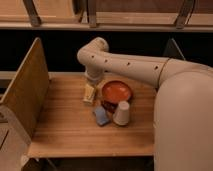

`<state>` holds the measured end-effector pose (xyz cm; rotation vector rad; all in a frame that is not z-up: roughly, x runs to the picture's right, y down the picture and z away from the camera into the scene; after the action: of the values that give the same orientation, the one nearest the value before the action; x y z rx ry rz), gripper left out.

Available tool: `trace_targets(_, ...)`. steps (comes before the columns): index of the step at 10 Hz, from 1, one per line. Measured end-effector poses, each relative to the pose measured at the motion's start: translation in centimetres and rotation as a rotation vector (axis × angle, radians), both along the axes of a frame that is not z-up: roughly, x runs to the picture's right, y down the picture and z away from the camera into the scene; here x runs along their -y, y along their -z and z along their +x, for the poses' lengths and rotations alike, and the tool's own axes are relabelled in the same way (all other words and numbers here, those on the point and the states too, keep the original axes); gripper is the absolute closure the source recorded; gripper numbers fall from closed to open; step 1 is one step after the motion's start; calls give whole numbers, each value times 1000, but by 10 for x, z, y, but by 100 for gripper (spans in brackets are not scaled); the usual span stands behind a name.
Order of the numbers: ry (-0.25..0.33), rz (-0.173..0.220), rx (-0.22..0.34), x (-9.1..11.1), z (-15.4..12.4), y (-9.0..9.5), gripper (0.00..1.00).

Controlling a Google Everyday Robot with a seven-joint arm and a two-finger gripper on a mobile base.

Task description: Move the arm in a circular motion

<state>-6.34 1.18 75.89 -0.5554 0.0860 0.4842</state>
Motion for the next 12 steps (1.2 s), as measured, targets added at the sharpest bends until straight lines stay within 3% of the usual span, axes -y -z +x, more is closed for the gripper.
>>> trace_targets(2,12,-21,43,-37,-10,15,20)
trace_targets(4,-31,-26,29,-59,7,24,20)
trace_targets(7,-153,-17,-71,-74,72,31,20)
trace_targets(8,-203,-6,-122,-68,102,31,20)
trace_targets(10,-266,33,-217,-33,151,24,20)
trace_targets(12,-246,57,-255,4,160,9,20)
